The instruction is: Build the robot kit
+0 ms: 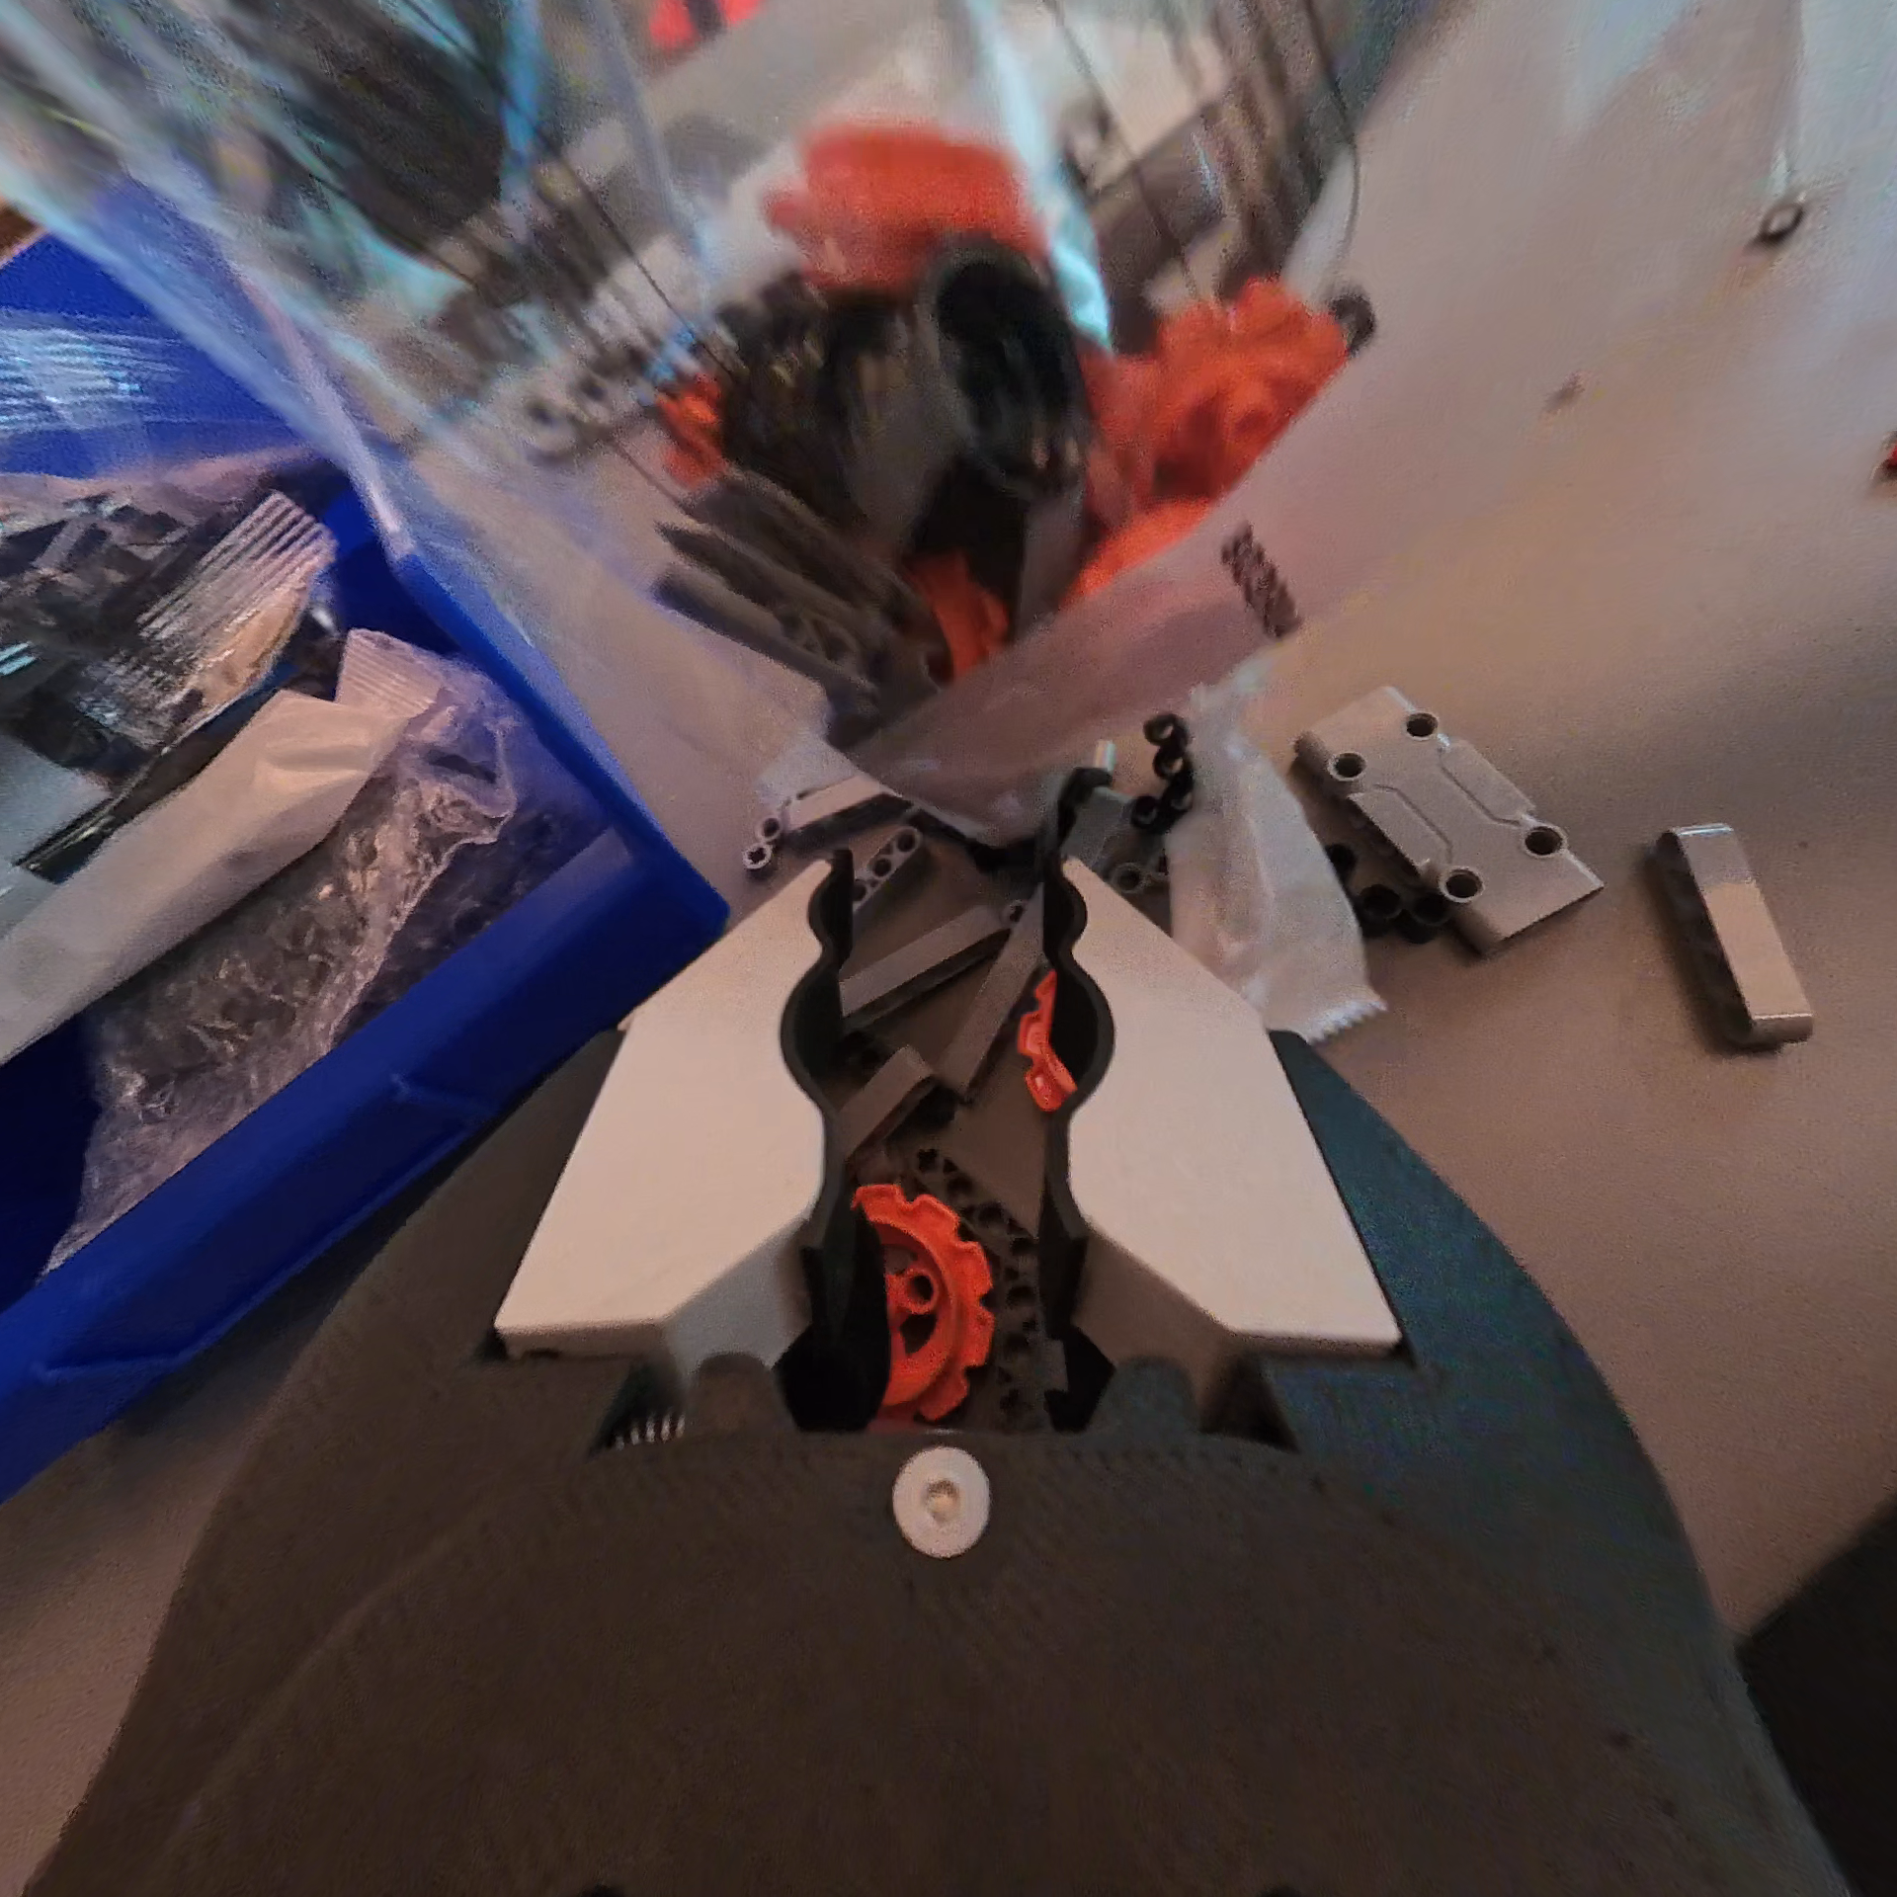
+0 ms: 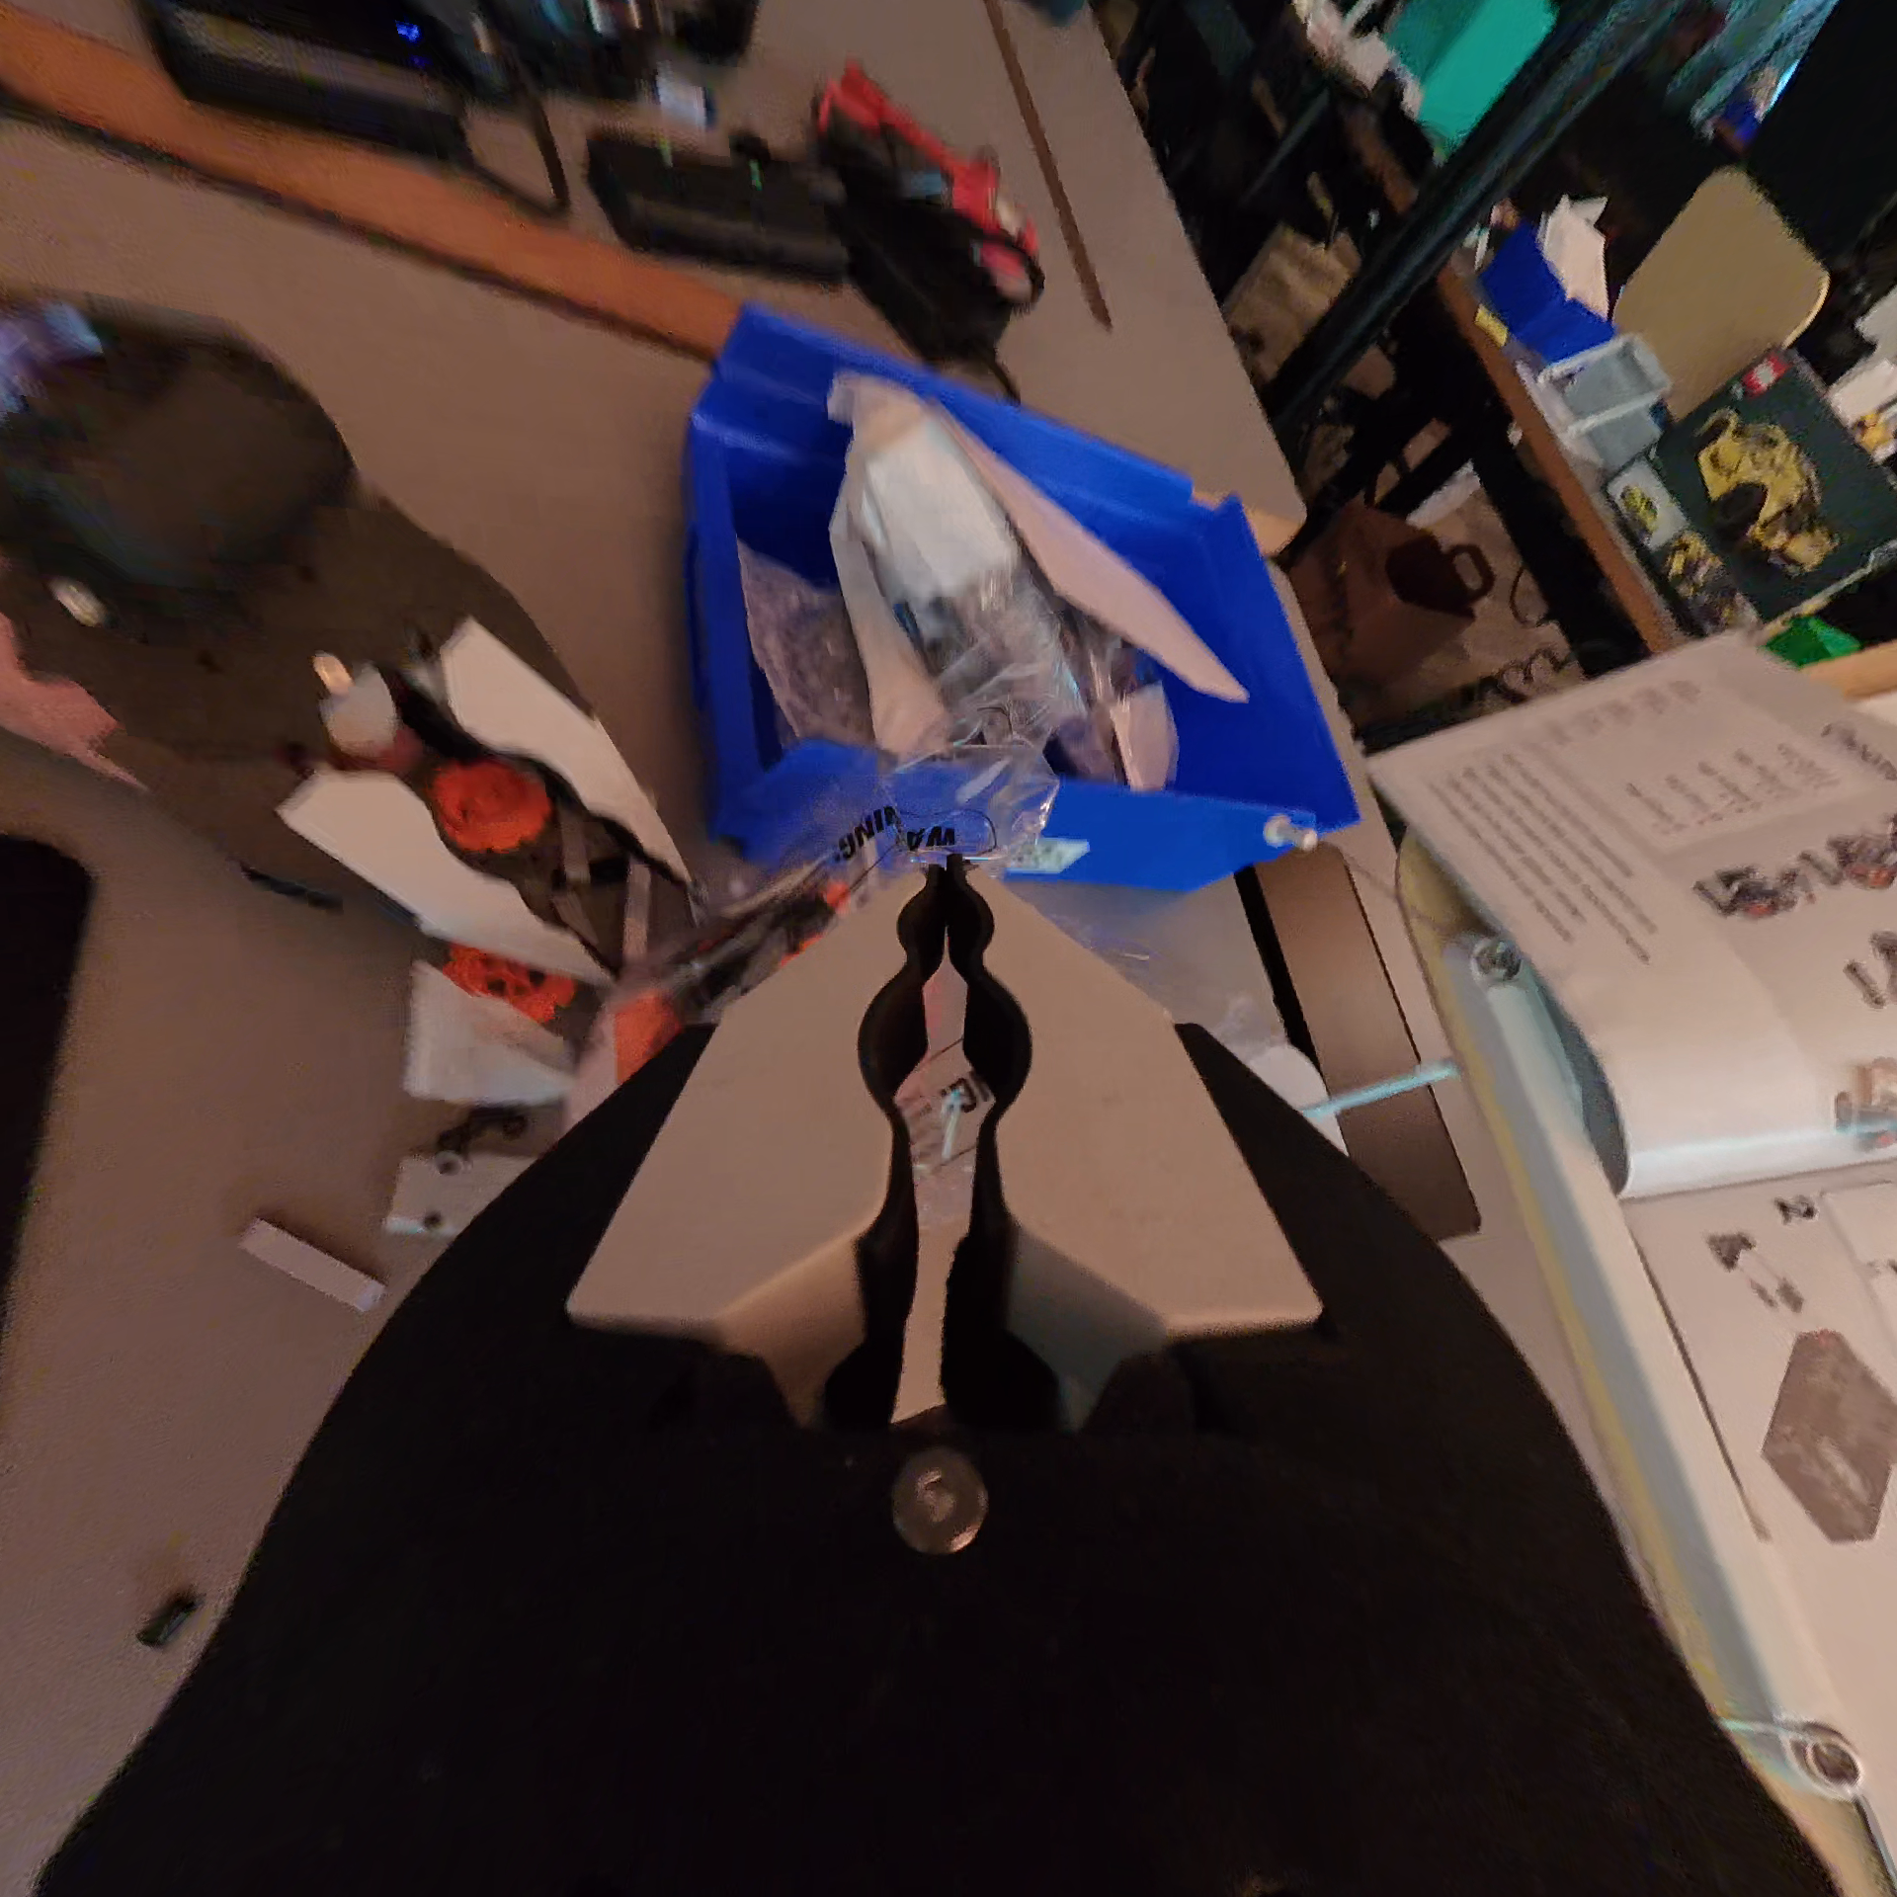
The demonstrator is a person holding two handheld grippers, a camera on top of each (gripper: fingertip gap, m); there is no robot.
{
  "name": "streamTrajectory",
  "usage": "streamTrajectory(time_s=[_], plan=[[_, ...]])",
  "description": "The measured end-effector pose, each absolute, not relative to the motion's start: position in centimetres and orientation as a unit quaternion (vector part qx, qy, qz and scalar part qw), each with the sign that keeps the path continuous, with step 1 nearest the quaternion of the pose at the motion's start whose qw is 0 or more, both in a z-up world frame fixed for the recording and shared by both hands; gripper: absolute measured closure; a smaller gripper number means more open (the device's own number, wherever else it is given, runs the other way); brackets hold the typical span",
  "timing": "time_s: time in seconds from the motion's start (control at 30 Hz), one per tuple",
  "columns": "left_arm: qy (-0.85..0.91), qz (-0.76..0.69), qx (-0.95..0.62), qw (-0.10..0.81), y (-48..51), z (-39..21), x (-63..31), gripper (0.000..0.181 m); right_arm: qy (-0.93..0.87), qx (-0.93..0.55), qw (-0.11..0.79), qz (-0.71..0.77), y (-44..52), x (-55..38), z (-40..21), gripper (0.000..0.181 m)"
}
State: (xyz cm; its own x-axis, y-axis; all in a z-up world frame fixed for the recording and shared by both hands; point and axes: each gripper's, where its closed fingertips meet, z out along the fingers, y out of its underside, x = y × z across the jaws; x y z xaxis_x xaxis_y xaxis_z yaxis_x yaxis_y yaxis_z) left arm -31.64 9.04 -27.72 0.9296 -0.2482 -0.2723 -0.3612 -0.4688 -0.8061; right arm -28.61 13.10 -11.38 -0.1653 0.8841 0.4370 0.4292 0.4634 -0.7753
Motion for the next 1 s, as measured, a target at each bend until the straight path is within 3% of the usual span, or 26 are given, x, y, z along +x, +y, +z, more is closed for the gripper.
streamTrajectory(time_s=[0.37, 0.5, 0.67, 0.9, 1.0], plan=[[0.203, 0.068, -0.85, 0.482, 8.9, -27.6, -31.1, 0.146, -0.721, -0.479, 0.446, 0.227, 15.0, -29.8, -11.4, 0.181], [0.262, 0.03, -0.825, 0.5, 7.9, -25.8, -28.0, 0.153, -0.7, -0.525, 0.436, 0.211, 18.9, -29.6, -14.5, 0.181], [0.365, 0.014, -0.826, 0.429, 6.1, -27.4, -24.5, 0.16, -0.673, -0.569, 0.432, 0.193, 21.9, -29.5, -17.3, 0.181], [0.362, 0.042, -0.859, 0.36, 6.2, -29.9, -26.1, 0.161, -0.68, -0.592, 0.407, 0.149, 23.6, -28.8, -21.1, 0.181], [0.357, 0.038, -0.863, 0.355, 6.1, -29.9, -26.5, 0.158, -0.685, -0.58, 0.418, 0.14, 23.2, -28.3, -21.1, 0.172]])
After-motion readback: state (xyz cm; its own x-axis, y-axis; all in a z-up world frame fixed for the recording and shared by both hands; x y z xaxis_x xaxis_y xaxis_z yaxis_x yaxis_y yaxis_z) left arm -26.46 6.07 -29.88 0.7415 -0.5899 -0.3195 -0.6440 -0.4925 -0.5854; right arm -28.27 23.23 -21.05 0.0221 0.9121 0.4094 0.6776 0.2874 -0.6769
